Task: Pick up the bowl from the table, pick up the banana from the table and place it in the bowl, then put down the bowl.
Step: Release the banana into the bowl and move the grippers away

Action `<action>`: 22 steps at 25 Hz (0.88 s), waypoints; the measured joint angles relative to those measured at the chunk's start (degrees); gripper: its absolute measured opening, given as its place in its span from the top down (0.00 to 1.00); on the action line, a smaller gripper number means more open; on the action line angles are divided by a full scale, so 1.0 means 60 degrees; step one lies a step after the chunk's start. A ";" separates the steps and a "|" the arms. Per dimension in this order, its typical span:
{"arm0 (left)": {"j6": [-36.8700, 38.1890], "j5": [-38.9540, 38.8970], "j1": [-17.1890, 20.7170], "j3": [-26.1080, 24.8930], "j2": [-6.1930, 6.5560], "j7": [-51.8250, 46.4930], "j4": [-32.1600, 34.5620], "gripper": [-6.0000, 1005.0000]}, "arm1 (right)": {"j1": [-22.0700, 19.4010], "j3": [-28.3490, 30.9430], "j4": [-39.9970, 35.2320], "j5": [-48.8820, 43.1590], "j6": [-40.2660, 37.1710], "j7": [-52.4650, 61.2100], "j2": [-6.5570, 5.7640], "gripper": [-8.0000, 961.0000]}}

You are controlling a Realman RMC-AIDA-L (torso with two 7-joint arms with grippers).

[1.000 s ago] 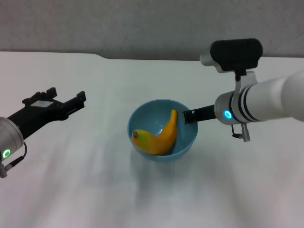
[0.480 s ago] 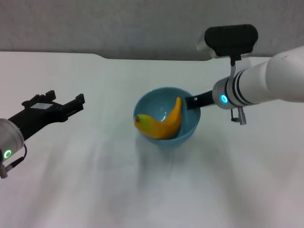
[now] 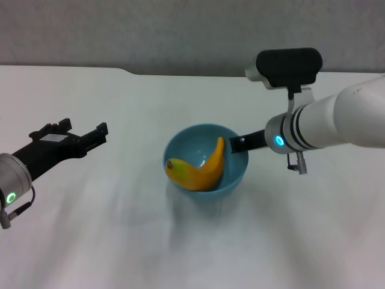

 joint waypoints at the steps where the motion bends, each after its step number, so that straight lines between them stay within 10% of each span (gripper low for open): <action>1: 0.0000 0.0000 0.0000 0.0000 -0.0001 0.0002 0.0011 0.10 | -0.0055 -0.0031 -0.0002 0.0003 0.0014 0.0000 0.0001 0.94; 22: 0.0049 0.0000 0.0023 -0.0010 -0.0004 0.0009 0.0171 0.10 | -0.0795 -0.0444 0.0348 -0.0083 0.0482 0.0015 0.0029 0.94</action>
